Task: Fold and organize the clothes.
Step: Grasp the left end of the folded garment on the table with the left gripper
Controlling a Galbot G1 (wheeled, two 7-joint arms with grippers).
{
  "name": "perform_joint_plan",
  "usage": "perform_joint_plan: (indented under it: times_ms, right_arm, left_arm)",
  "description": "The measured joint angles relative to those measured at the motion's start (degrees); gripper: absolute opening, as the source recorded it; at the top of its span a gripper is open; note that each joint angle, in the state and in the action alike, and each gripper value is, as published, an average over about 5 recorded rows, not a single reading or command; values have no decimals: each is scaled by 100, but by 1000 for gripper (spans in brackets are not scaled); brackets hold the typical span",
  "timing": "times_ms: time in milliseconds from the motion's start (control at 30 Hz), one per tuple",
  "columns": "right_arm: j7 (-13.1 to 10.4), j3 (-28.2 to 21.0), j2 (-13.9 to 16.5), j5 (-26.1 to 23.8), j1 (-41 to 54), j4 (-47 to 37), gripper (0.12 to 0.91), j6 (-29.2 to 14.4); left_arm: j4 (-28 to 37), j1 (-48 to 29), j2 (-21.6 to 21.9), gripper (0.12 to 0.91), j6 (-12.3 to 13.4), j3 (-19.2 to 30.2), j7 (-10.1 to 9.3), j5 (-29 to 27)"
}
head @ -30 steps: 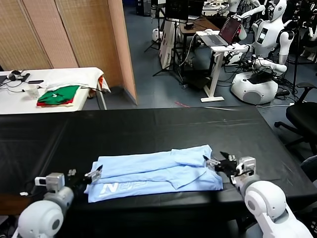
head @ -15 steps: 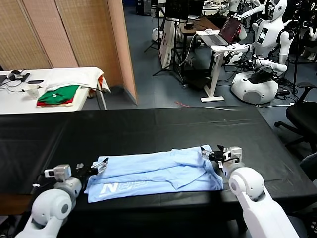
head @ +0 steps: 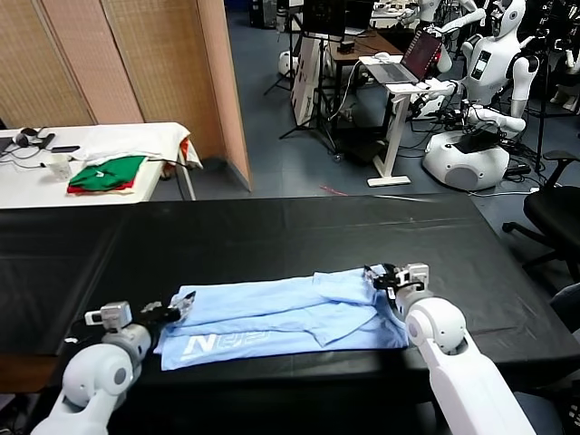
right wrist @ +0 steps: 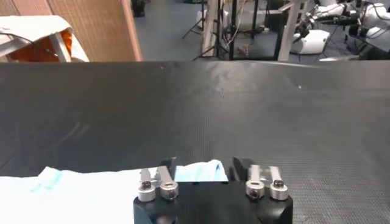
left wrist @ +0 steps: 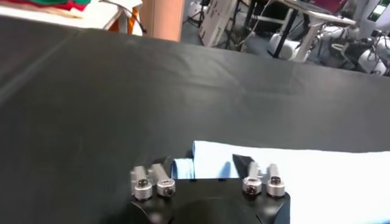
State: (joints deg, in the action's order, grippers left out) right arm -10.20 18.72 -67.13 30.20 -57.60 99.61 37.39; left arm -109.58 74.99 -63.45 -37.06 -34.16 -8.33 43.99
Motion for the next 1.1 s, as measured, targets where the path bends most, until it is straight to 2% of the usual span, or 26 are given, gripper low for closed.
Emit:
perform_joint_plan:
  times_ms: [67, 167, 233, 300, 400, 500, 533, 633, 667, 767, 900, 967, 1100]
  right_arm:
    - [-22, 18, -22, -39, -21, -2, 339, -58]
    - [-92, 45, -64, -55, -62, -3, 193, -161]
    - [-120, 68, -90, 7, -90, 13, 154, -201]
    - [-79, 100, -100, 96, -114, 47, 152, -217]
    - [69, 164, -89, 182, -136, 120, 233, -240]
    - [206, 253, -51, 246, -167, 224, 404, -277]
    - [244, 292, -32, 268, -185, 268, 479, -292]
    - [327, 431, 34, 313, -276, 434, 668, -332]
    - [344, 488, 58, 330, -325, 505, 725, -340]
    - [360, 690, 132, 398, -532, 776, 861, -343]
    - [370, 966, 200, 476, -886, 1194, 903, -340]
    - [382, 1080, 226, 512, -1072, 1389, 905, -346]
    - [398, 1242, 246, 537, -1393, 1694, 907, -363]
  left_arm:
    - [71, -38, -34, 185, 13, 1, 14, 9]
    - [156, -78, -79, 154, 34, 17, 29, -30]
    - [185, -88, -93, 154, 71, 41, 54, -130]
    - [206, -88, -91, 151, 164, 72, 122, -346]
    - [246, -86, -76, 151, 373, 127, 252, -802]
    - [268, -97, -87, 186, 508, 150, 307, -1100]
    - [261, -96, -96, 221, 528, 149, 309, -1149]
    - [196, -50, -105, 385, 581, 128, 307, -1268]
    - [163, -27, -100, 461, 598, 113, 306, -1303]
    - [41, 52, -72, 650, 628, 49, 307, -1366]
    - [-130, 159, -61, 852, 672, -66, 323, -1431]
    - [-209, 223, -86, 893, 699, -134, 329, -1451]
    - [-385, 426, -231, 906, 754, -305, 341, -1461]
